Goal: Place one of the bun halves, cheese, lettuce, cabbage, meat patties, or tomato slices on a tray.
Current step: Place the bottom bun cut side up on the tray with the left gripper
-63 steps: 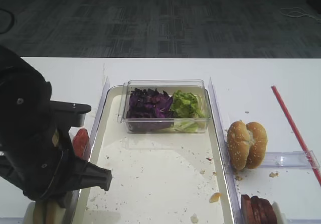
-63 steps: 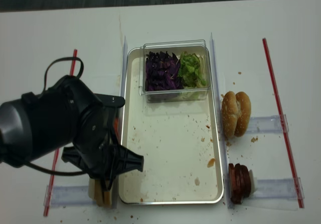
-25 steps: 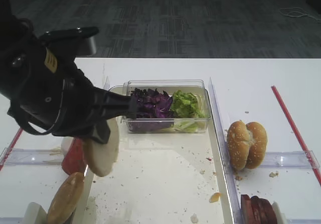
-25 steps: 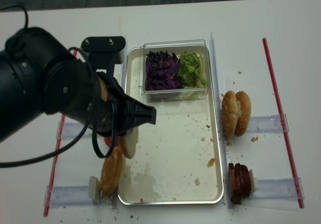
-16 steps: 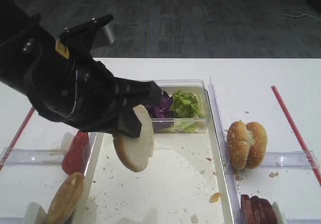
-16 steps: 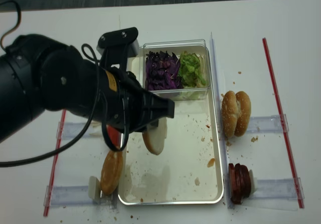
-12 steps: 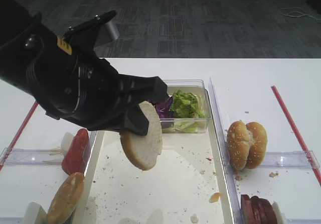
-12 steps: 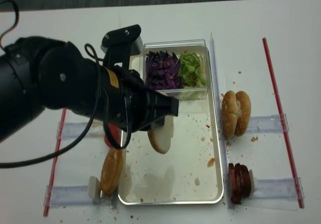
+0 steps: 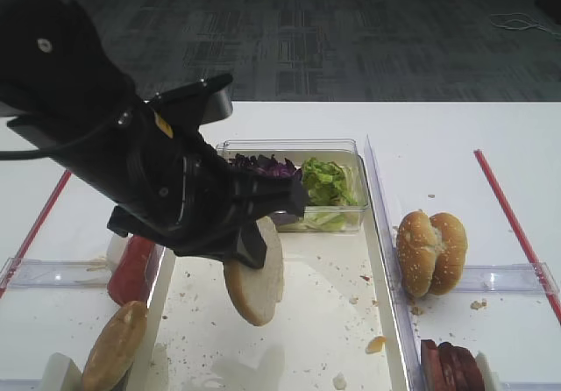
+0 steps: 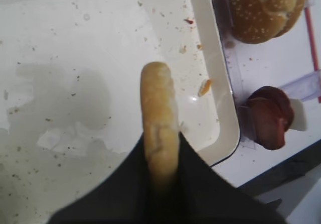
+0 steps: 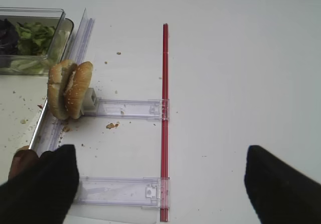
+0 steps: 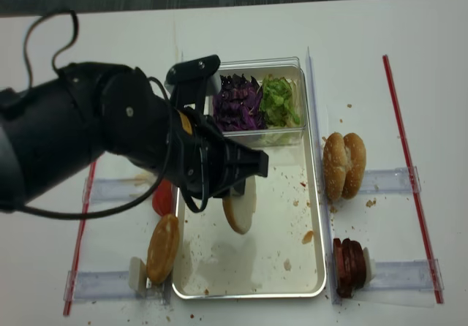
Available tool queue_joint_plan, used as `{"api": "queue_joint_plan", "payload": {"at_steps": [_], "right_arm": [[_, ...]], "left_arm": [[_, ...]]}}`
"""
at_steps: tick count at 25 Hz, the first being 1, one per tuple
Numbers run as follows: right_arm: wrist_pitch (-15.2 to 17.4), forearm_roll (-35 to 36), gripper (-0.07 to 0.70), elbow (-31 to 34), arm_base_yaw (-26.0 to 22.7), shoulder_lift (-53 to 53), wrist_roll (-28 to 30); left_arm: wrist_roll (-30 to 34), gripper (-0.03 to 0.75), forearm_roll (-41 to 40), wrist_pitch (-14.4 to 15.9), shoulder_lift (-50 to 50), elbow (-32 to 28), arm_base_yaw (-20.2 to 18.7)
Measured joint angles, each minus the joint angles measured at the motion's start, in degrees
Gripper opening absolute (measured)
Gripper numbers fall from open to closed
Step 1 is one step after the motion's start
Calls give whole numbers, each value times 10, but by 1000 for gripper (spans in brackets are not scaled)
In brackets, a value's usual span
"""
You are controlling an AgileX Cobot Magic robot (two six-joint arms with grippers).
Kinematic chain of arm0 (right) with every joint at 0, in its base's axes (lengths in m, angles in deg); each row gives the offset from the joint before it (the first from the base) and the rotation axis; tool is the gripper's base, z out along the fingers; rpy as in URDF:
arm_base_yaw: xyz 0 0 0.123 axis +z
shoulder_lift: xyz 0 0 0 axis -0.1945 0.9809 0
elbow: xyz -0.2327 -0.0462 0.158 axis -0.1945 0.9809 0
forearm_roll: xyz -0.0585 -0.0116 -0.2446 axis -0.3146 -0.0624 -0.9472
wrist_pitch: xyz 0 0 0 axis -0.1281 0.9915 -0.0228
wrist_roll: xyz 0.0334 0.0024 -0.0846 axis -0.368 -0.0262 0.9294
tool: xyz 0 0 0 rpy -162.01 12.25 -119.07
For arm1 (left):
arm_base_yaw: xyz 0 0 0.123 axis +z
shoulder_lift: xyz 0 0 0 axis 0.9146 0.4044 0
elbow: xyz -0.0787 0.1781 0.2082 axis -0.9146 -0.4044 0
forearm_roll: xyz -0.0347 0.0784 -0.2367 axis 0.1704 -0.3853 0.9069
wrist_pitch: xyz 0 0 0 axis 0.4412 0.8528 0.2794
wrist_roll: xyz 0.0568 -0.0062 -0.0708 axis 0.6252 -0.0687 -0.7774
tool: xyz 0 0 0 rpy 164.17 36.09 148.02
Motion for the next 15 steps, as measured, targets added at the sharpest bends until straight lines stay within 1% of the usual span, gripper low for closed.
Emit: {"api": "queue_joint_plan", "payload": {"at_steps": [3, 5, 10, 14, 15], "right_arm": [[0, 0, 693, 0, 0, 0, 0], [0, 0, 693, 0, 0, 0, -1], [-1, 0, 693, 0, 0, 0, -1], [-1, 0, 693, 0, 0, 0, -1], [-1, 0, 693, 0, 0, 0, -1]], "left_arm": [[7, 60, 4, -6, 34, 0, 3], [35, 60, 24, -13, 52, 0, 10], [111, 60, 104, -29, 88, 0, 37], [147, 59, 126, -32, 112, 0, 56], [171, 60, 139, -34, 120, 0, 63]]}}
